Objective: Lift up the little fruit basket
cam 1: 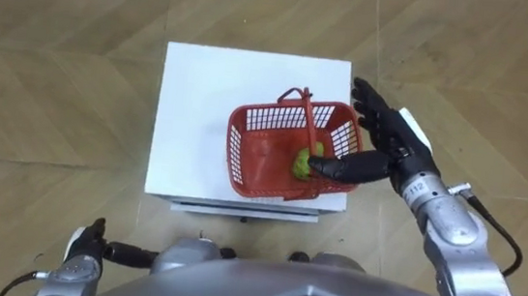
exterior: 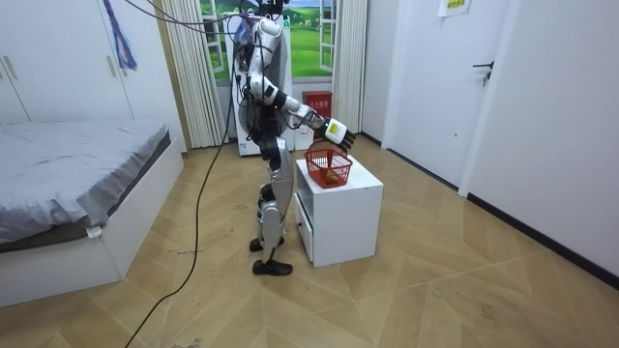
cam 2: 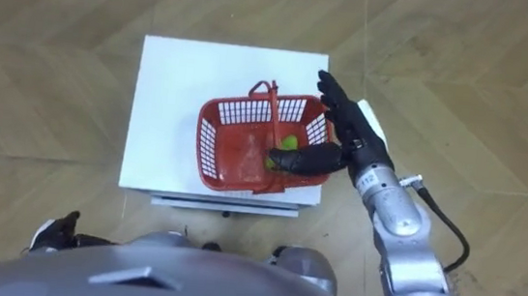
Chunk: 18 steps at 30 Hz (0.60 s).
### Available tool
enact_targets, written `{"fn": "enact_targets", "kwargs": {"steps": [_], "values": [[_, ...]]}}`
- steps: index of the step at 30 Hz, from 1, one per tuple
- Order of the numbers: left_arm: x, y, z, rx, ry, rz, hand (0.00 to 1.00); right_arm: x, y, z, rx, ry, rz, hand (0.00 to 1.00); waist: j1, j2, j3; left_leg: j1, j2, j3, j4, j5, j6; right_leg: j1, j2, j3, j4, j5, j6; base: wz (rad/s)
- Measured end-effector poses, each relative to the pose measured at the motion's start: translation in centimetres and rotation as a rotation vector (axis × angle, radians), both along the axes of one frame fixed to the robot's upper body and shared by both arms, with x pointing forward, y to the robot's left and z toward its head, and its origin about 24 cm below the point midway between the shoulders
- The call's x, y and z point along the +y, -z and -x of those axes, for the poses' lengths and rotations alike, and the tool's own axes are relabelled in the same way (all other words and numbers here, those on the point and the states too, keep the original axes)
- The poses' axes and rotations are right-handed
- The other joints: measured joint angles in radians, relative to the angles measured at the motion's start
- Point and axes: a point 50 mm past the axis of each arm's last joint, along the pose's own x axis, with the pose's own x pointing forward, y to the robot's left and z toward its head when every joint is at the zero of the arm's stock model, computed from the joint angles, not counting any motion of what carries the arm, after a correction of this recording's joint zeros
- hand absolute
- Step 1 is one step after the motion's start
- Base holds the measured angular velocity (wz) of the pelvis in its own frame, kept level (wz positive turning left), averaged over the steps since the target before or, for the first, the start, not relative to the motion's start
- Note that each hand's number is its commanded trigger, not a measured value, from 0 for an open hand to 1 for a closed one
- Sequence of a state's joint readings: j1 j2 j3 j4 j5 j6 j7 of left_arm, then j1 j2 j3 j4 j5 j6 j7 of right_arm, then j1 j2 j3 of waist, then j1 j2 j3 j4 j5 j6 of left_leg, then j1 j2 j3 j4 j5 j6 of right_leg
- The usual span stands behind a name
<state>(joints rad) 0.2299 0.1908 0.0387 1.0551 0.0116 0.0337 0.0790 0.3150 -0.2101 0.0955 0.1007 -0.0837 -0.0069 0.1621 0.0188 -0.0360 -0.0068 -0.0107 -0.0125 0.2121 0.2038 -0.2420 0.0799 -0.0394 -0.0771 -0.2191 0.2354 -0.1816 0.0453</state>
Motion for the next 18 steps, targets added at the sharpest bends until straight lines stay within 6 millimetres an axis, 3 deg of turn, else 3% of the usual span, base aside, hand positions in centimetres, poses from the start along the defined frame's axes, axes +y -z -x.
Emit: {"fn": "enact_targets", "kwargs": {"steps": [4, 7, 10, 14, 15, 18], "values": [[0.1, 0.1, 1.4, 0.035, -0.019, -0.009, 0.0, -1.2, 0.2, 0.8, -0.003, 0.062, 0.094, 0.0, -0.016, -0.002, 0.0021, 0.025, -0.001, 0.002, -0.006, 0.0, 0.0, 0.031, 0.006, 0.024, -0.022, 0.0, 0.0, 0.01], [0.3, 0.0, 1.5, 0.032, -0.026, -0.031, 0.0, -2.5, 1.6, 2.3, 0.034, 0.143, 0.165, 0.0, -0.027, -0.009, 0.0031, 0.04, -0.001, 0.001, -0.008, 0.0, 0.0, 0.055, 0.008, 0.022, -0.041, 0.002, 0.002, 0.01], [0.3, -0.1, 1.9, 0.031, -0.056, -0.045, 0.0, -4.6, 4.4, 5.0, 0.173, 0.258, 0.252, 0.0, -0.044, -0.002, 0.0008, 0.06, -0.001, -0.002, -0.025, -0.002, -0.002, 0.079, 0.01, 0.019, -0.05, 0.004, 0.003, 0.03], [0.5, -0.1, 2.2, 0.049, -0.051, -0.081, 0.0, -7.4, 8.2, 10.4, 0.435, 0.434, 0.364, 0.0, -0.042, 0.007, 0.0012, 0.078, -0.001, 0.0, -0.035, -0.001, -0.003, 0.091, 0.012, 0.023, -0.052, 0.003, 0.004, -0.04], [0.5, -0.1, 2.3, 0.054, -0.054, -0.084, 0.0, -7.8, 9.0, 12.3, 0.524, 0.464, 0.396, 0.0, -0.04, 0.009, 0.0016, 0.088, -0.001, 0.0, -0.039, -0.001, -0.003, 0.098, 0.012, 0.023, -0.051, 0.003, 0.004, 0.0], [0.4, 0.0, 2.7, 0.094, -0.013, -0.094, 0.0, -8.0, 10.2, 15.6, 0.687, 0.466, 0.451, 0.0, -0.04, 0.009, 0.0049, 0.098, -0.001, -0.001, -0.042, -0.001, -0.004, 0.107, 0.013, 0.021, -0.051, 0.003, 0.004, 0.0]]}}
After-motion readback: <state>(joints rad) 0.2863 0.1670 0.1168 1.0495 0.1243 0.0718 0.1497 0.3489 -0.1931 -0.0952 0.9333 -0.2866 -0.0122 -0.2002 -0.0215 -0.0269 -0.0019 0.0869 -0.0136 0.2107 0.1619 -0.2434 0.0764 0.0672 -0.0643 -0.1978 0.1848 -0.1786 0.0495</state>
